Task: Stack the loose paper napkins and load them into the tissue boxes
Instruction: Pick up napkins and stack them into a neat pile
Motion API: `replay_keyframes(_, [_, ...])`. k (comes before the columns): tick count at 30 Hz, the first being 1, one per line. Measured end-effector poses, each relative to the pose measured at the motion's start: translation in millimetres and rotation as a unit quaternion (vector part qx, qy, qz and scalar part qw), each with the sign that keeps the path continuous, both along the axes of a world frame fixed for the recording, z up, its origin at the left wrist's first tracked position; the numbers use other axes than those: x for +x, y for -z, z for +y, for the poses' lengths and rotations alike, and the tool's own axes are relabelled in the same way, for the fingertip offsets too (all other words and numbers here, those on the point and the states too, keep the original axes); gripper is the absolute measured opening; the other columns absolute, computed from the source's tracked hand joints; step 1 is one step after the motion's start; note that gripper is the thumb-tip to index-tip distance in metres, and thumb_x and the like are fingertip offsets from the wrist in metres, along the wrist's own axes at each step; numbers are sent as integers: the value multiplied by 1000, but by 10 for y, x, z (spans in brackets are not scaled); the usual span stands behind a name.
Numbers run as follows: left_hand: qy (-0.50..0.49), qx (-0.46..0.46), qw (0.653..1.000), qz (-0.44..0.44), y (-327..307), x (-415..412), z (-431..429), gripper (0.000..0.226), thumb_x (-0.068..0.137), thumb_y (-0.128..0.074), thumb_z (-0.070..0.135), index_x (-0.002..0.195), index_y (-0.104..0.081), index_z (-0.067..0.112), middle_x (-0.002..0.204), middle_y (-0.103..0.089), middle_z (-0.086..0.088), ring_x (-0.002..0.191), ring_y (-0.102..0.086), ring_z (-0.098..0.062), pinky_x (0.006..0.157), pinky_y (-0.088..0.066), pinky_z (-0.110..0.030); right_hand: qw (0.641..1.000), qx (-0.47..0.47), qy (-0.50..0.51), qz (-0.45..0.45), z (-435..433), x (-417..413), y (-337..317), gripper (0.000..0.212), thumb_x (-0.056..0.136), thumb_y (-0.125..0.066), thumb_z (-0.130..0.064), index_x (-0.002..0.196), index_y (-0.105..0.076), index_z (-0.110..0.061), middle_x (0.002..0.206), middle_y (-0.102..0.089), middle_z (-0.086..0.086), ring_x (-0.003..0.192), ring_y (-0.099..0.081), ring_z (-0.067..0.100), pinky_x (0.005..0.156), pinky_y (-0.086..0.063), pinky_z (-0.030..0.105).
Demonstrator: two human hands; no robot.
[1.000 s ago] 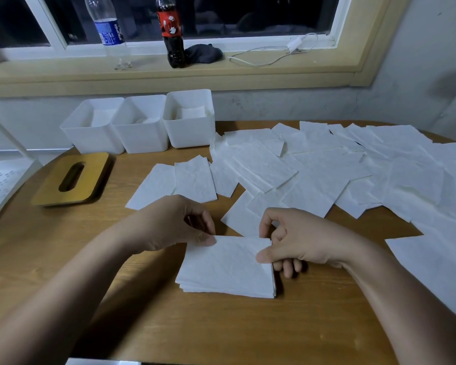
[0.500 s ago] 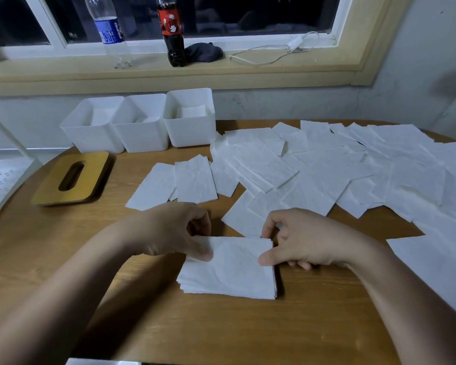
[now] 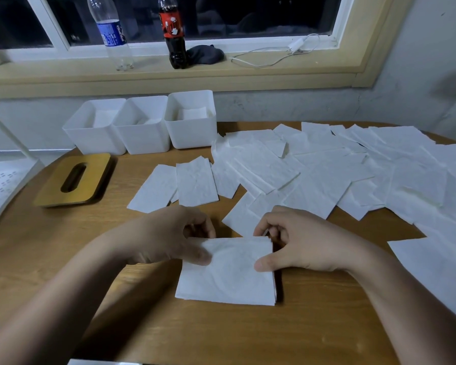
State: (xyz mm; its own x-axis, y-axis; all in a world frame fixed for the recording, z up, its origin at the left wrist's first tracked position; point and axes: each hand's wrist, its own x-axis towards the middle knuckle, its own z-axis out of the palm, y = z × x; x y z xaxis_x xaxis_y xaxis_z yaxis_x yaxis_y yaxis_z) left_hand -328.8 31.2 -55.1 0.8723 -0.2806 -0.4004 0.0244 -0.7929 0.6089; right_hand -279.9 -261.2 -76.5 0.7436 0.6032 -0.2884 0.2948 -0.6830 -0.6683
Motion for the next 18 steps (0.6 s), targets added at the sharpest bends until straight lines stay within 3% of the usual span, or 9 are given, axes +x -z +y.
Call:
replay_keyframes(3, [-18, -32, 998, -43, -42, -55, 2, 24, 89, -88, 33, 105, -73, 42, 109, -68, 24, 103, -63, 0, 88, -57, -29, 999, 29, 1, -15, 6, -10, -39, 34, 75, -93, -49, 100, -71, -40, 105, -54, -25, 82, -58, -1, 75, -47, 21])
replay_keyframes(7, [-61, -77, 988, -119, -101, -192, -9, 25, 89, -87, 23, 104, -73, 38, 102, -72, 19, 93, -65, -6, 75, -51, -18, 995, 87, 25, -40, -10, -101, -104, 31, 81, -90, -42, 101, -66, -38, 119, -60, -23, 95, -62, 2, 86, -55, 31])
replay_keyframes(9, [-73, -98, 981, -153, -99, -263, -31, 26, 90, -87, 20, 106, -72, 33, 103, -73, 17, 90, -65, -11, 75, -53, -23, 991, 114, 57, -39, -22, -183, -120, 38, 82, -90, -37, 108, -61, -40, 124, -66, -26, 107, -65, 3, 96, -56, 38])
replay_keyframes(12, [-100, -126, 973, -168, -26, -381, -92, 30, 89, -87, 18, 112, -71, 29, 113, -74, 12, 98, -67, -18, 87, -56, -38, 983, 157, 90, -19, -43, -323, -55, 58, 85, -89, -29, 125, -52, -48, 117, -74, -18, 110, -68, 8, 101, -54, 41])
replay_keyframes(15, [-132, -147, 966, -165, 109, -513, -141, 41, 87, -89, 16, 119, -68, 32, 113, -72, 13, 98, -67, -15, 86, -54, -30, 976, 172, 130, -35, -37, -472, 57, 77, 85, -90, -29, 142, -44, -56, 121, -72, -16, 118, -65, 4, 105, -51, 33])
replay_keyframes(18, [-200, -204, 951, -122, 224, -650, -215, 49, 84, -93, 20, 124, -68, 36, 106, -76, 11, 88, -71, -7, 80, -56, -24, 965, 198, 167, -21, 12, -580, 176, 55, 86, -87, -23, 132, -61, -41, 119, -73, -12, 114, -68, 7, 102, -56, 38])
